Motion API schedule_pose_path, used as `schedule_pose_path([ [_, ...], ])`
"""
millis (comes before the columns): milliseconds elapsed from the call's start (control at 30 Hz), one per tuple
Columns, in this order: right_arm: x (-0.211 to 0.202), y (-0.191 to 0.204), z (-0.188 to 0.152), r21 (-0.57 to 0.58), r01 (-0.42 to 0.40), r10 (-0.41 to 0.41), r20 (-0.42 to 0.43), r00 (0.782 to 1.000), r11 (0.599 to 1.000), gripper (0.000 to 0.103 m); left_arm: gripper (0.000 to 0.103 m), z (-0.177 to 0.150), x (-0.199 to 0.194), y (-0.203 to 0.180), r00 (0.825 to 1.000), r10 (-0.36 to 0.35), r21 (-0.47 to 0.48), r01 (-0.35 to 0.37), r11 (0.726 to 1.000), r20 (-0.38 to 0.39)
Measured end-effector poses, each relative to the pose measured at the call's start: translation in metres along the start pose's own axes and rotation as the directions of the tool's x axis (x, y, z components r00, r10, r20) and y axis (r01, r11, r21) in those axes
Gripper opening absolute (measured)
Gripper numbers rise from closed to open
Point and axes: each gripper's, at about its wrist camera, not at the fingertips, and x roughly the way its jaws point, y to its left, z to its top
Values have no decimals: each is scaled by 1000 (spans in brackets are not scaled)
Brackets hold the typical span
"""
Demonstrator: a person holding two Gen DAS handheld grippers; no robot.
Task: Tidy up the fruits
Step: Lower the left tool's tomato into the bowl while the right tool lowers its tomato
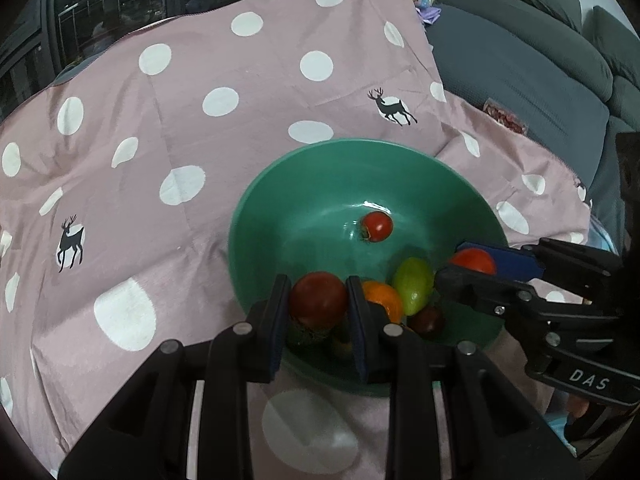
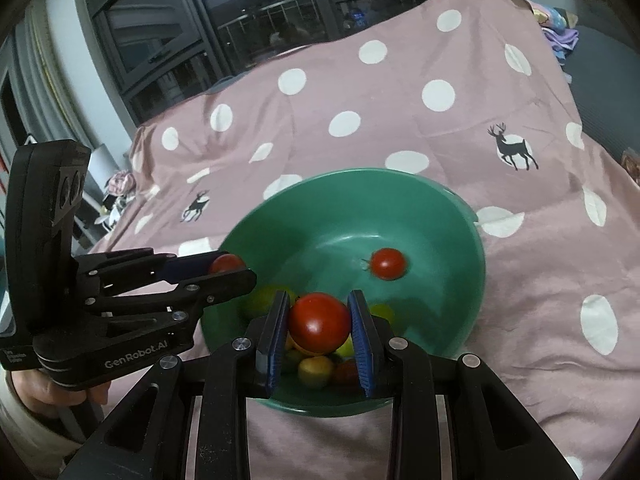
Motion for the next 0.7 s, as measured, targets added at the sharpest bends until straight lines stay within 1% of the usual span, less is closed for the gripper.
schedule_pose_path([
  [433,12,-3,3,-12,8,-8,-22,1000,1000,32,27,2,20,2,998,35,26,-34,999,-44],
  [700,17,-2,4,-23,24,-25,-47,999,999,32,28,3,24,1,997,51,38,-49,998,-50],
])
